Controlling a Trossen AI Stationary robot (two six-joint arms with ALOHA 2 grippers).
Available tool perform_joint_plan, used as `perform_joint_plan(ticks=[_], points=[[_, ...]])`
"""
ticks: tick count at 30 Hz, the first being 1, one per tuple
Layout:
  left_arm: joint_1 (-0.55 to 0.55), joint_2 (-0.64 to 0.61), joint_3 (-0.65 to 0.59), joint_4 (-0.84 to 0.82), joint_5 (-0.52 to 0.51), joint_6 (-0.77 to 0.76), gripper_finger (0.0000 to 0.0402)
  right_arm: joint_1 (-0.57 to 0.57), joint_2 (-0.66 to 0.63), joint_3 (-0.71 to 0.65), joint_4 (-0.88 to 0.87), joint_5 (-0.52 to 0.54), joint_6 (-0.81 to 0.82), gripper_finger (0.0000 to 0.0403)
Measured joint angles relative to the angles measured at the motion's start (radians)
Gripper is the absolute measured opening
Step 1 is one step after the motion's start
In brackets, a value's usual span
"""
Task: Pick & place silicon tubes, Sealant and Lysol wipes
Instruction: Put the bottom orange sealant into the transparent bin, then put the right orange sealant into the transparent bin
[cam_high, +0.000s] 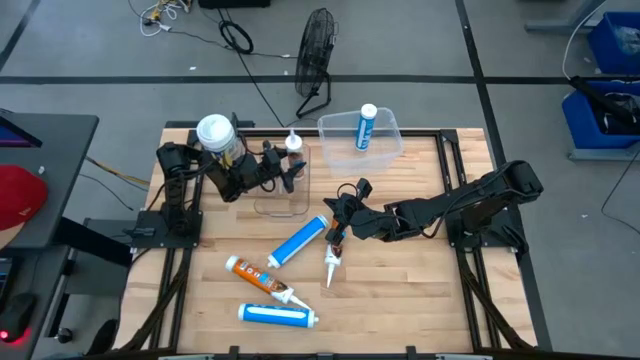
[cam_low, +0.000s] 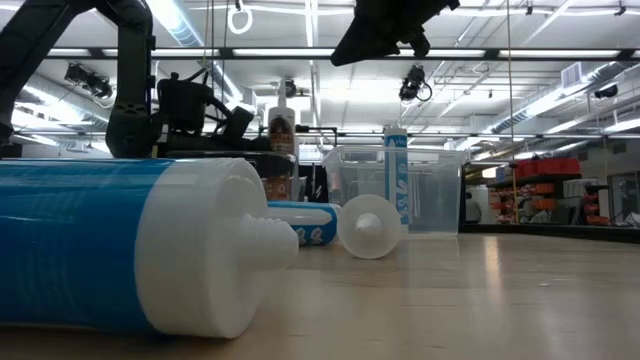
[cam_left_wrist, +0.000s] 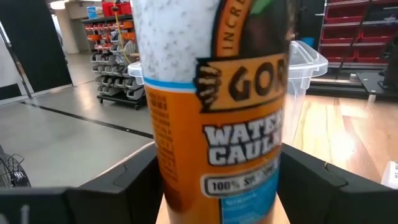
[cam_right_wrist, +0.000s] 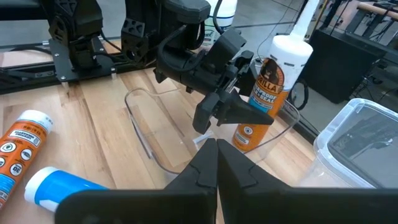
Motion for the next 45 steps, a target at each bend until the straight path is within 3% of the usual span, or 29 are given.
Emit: perform_joint_plan(ticks=[19,33,37,45], points=[[0.000,-0.002,0.000,0.003,0.004,-0.052,0.0272,0.000,0.000,0.000,-0.014,-0.001,0.000,0.0004],[0.000,-0.016,0.000,-0.014,0.004,-0.080,0.0376,0.000,0.000,0.000,-0.015,-0.019,0.008,0.0004],[0.000,-0.047,-0.001,-0.017,0.004,-0.074,0.0385,0.000,0.000,0.000,-0.015,-0.019,0.008,0.0004],[0.000,-0.229,-0.083,-0.013,-0.003,-0.034,0.0385,0.000,0.000,0.000,-0.017,-0.024,0.005,0.0004]])
